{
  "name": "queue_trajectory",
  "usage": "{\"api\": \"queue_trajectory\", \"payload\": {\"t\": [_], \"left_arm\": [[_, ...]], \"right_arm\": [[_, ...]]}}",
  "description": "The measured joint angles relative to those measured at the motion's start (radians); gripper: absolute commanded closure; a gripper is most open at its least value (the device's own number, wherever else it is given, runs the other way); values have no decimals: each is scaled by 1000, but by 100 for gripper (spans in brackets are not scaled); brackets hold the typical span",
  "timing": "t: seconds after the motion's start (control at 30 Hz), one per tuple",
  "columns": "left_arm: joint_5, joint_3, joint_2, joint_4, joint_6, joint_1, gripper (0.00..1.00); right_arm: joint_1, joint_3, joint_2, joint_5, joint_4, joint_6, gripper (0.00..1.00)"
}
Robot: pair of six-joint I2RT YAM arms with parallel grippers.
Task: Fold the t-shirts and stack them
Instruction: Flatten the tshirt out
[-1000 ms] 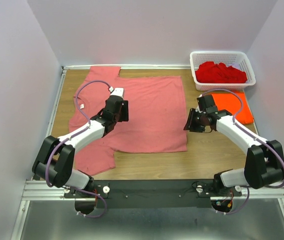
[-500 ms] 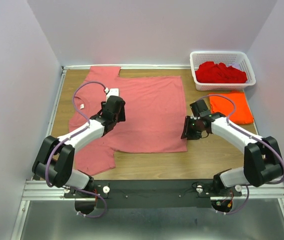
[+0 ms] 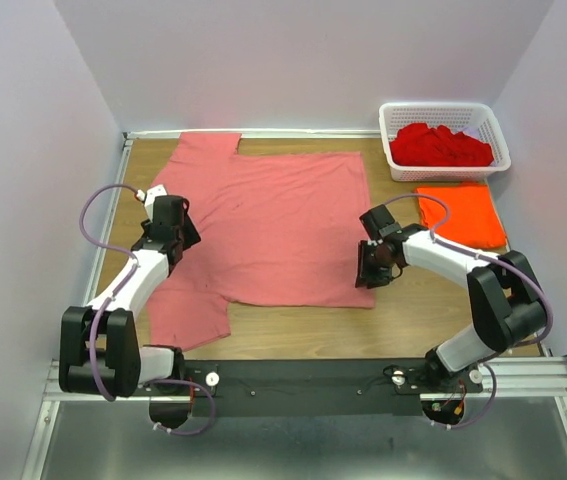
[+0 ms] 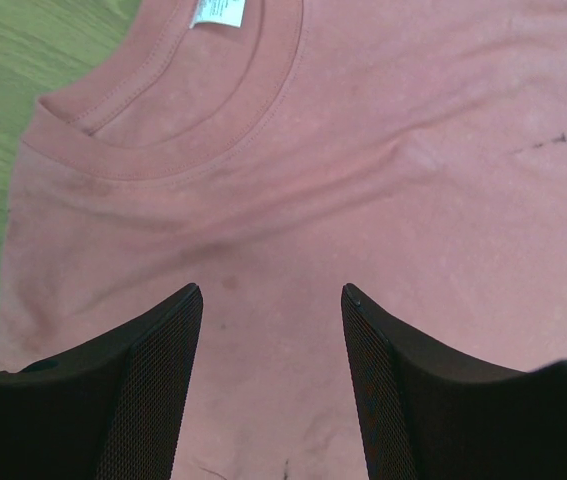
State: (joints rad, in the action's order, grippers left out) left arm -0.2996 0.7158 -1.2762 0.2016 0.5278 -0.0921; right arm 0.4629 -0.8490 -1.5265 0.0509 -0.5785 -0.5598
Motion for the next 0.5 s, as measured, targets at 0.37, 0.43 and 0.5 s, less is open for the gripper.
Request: {"api": "queue_trajectory", "payload": {"t": [0.37,0.43,0.5], "left_arm": [[16,-11,31,77,27,25,34],[16,-10,31,82,29,25,34],[17,-8,31,82,31,25,34]], "right_arm": [[-80,3,-16,-133,-28,-1,55],[-117,2,-14,-161,-43,0,55],[-163,1,-14,-185,-56,6,55]]}}
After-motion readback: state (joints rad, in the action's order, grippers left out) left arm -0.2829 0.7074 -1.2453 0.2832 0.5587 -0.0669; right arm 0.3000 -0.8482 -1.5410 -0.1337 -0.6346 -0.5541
